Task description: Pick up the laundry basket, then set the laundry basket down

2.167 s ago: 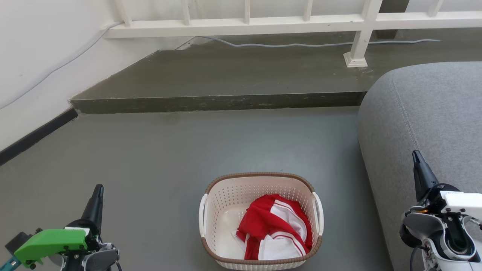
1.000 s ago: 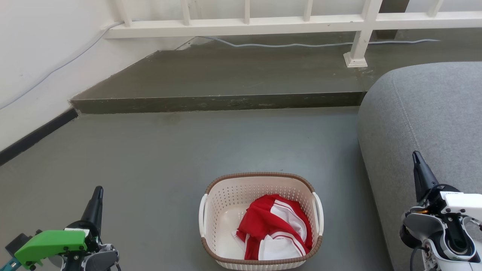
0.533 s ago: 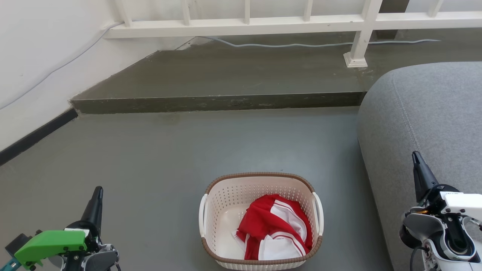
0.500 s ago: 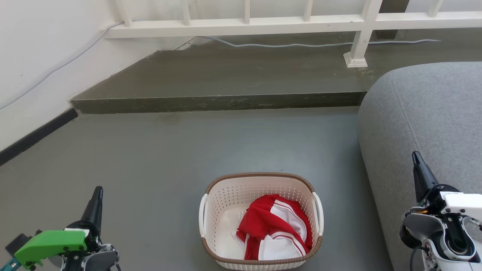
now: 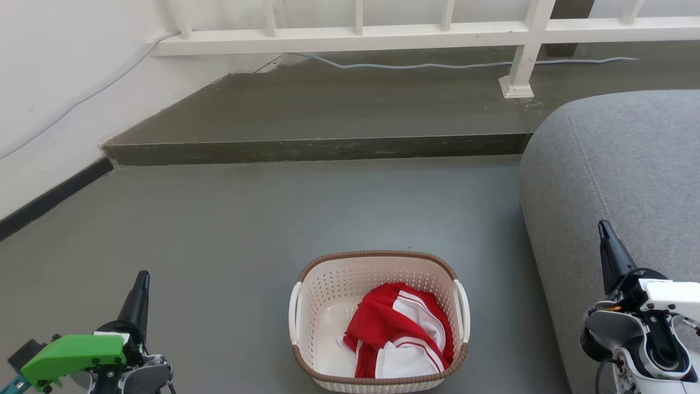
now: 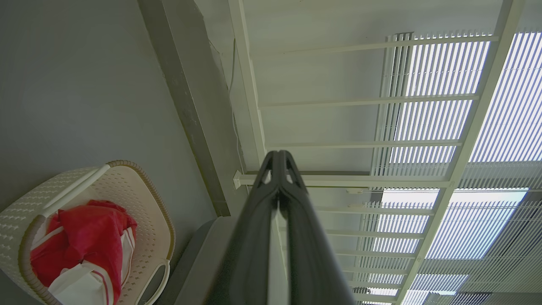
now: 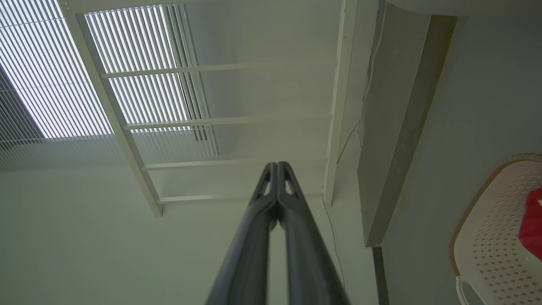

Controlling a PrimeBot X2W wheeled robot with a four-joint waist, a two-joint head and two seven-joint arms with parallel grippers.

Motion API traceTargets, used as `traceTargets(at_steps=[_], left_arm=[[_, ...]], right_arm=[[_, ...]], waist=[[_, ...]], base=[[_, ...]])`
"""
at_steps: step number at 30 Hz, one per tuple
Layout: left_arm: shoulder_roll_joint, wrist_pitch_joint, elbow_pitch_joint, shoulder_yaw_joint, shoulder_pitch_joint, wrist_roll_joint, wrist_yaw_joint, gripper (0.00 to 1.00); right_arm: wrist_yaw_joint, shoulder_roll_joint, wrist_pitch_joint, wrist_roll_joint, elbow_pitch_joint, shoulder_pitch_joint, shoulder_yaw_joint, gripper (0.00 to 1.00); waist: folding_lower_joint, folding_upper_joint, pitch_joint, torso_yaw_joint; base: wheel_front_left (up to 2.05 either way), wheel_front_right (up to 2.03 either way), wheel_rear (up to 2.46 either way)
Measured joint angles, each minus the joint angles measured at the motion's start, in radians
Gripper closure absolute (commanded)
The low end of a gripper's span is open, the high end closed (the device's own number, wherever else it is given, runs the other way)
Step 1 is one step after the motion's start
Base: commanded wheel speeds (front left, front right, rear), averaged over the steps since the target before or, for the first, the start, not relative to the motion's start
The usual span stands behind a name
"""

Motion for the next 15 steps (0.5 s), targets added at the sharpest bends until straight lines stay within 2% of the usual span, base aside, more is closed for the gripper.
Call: traceTargets(at_steps=[15], left_arm=[[0.0, 0.003, 0.001, 0.001, -0.001, 0.0, 0.0, 1.0]], right_arm=[[0.0, 0.0, 0.0, 0.0, 0.001, 0.0, -0.001, 1.0]], waist=[[0.0, 0.0, 0.0, 0.0]], base=[[0.0, 0.0, 0.0]])
